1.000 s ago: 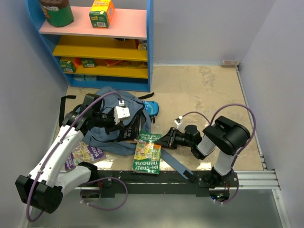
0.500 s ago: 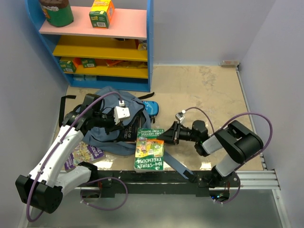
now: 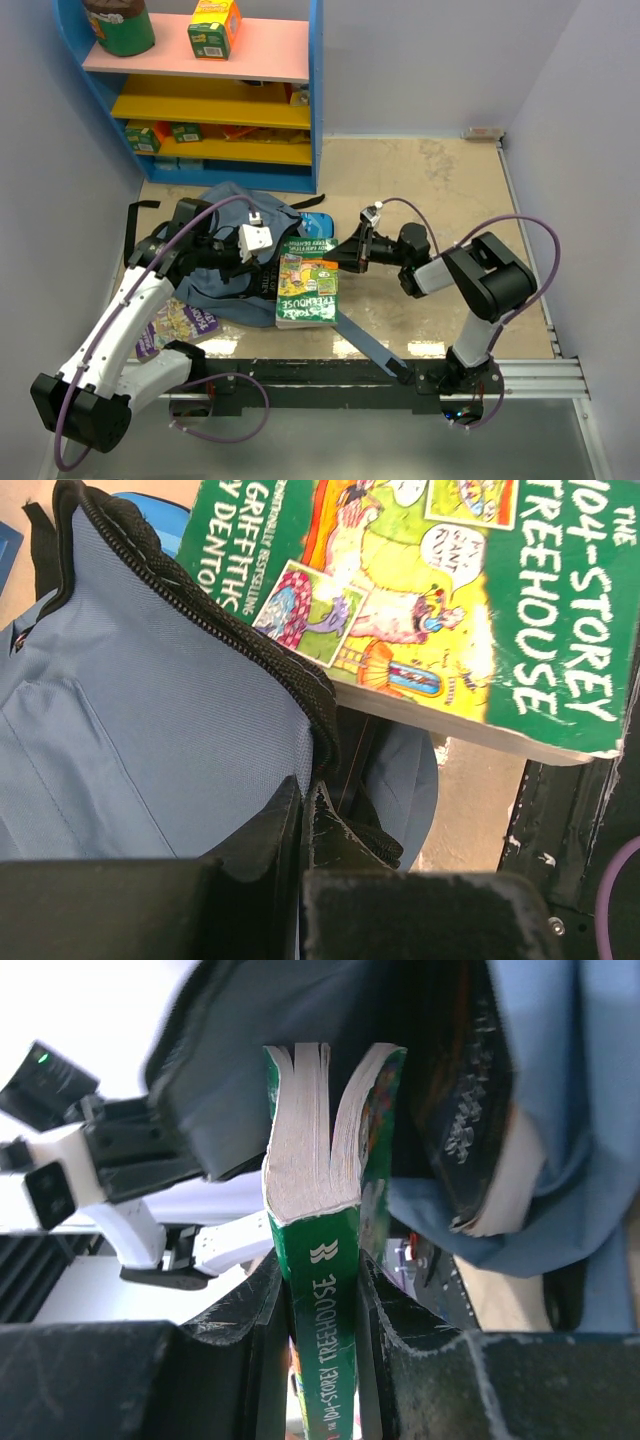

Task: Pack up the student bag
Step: Pick up the book from the center of the board, then place the book in the student bag.

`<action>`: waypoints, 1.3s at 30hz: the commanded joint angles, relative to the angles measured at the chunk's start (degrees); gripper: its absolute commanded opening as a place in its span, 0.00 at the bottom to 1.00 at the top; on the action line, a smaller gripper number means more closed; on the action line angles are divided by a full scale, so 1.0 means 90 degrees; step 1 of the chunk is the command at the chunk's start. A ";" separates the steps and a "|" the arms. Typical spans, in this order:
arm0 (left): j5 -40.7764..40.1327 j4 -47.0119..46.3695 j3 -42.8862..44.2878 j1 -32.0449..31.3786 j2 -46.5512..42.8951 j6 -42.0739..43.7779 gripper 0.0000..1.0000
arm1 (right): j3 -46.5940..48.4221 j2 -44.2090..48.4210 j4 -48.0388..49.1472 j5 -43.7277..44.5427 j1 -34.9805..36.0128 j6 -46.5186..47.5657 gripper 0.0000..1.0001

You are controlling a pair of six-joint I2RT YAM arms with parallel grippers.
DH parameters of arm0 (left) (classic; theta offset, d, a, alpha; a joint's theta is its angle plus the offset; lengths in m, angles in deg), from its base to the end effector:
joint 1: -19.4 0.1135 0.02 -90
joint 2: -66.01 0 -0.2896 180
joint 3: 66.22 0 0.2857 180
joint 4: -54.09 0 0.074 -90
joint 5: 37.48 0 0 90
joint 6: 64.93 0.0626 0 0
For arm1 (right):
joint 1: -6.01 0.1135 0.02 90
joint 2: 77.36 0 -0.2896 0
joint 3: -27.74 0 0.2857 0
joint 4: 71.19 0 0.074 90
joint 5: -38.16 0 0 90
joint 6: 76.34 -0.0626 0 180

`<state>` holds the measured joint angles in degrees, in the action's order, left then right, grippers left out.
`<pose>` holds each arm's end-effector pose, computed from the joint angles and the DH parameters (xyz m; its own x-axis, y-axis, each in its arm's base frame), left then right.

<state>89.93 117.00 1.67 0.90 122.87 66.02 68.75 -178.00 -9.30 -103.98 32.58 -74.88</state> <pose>0.1951 -0.1054 0.3133 -0.1652 0.6042 -0.7795 0.9479 0.3154 0.0436 0.2733 0.1919 0.1561 -0.9789 0.1964 -0.0566 -0.0602 -0.0126 0.9981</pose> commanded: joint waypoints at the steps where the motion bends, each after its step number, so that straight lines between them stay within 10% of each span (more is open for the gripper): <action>1: 0.0355 -0.0174 0.0298 -0.0044 -0.0156 -0.0145 0.00 | 0.0433 -0.0330 0.3486 -0.0086 -0.0032 0.0050 0.00; 11: 0.0599 -0.0164 0.0386 -0.0044 -0.0058 -0.0185 0.00 | 0.1506 -0.0049 -0.0845 0.1192 -0.0022 0.2755 0.00; 19: 0.0560 -0.0096 0.0366 -0.0044 -0.0078 -0.0155 0.00 | 0.1820 -0.0331 -0.0890 0.2608 0.0163 0.2601 0.00; 30: 0.0531 -0.0135 0.0317 -0.0044 -0.0097 -0.0126 0.00 | 0.0765 0.1084 -0.3046 0.6425 0.2340 0.2991 0.00; 39: 0.0609 -0.0252 0.0317 -0.0044 -0.0058 -0.0194 0.00 | 0.0862 0.1340 -0.4308 0.6224 0.2526 0.3001 0.00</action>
<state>90.91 117.90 2.40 0.88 122.78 65.12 74.00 -164.51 -44.16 -48.22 54.85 -48.21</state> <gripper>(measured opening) 0.022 0.274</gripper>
